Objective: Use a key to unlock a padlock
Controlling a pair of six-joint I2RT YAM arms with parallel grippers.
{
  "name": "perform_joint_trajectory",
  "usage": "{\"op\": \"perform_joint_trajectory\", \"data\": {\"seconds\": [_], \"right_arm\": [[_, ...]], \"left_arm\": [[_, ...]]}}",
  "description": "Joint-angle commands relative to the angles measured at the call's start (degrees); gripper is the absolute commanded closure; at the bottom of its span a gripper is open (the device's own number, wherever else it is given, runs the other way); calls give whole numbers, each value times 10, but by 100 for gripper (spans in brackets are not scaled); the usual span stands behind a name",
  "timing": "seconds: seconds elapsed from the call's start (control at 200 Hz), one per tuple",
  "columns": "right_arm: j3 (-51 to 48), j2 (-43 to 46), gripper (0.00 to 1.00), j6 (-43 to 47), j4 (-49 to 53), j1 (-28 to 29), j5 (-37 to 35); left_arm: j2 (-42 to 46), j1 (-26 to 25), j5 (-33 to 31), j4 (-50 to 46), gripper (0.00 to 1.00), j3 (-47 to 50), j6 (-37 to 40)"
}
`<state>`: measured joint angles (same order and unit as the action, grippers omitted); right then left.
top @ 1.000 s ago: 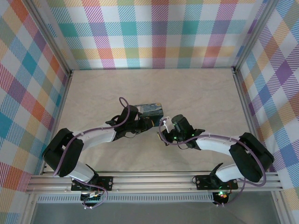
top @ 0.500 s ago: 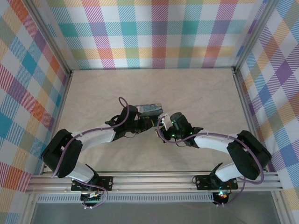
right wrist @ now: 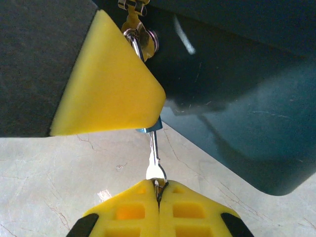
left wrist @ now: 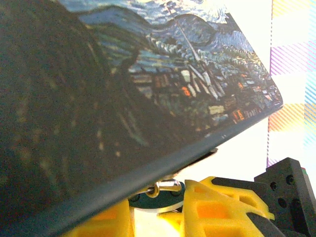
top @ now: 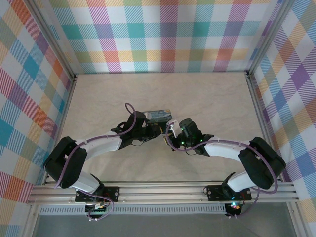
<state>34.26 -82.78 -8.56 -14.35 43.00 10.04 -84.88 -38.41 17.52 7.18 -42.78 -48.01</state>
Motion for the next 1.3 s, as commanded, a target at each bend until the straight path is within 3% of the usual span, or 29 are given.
{"op": "perform_joint_trajectory", "data": {"seconds": [0.0,0.565,1.295], "right_arm": [[13,-1,100,-7,-33,2,2],[-7,19,100,-1,-48,2,5],[5,-3,100,39,-107,17,-72]], "left_arm": [[22,-6,10,15,88,6,-3],[19,-5,7,16,89,8,-9],[20,-10,6,-7,90,-2,-19]]}}
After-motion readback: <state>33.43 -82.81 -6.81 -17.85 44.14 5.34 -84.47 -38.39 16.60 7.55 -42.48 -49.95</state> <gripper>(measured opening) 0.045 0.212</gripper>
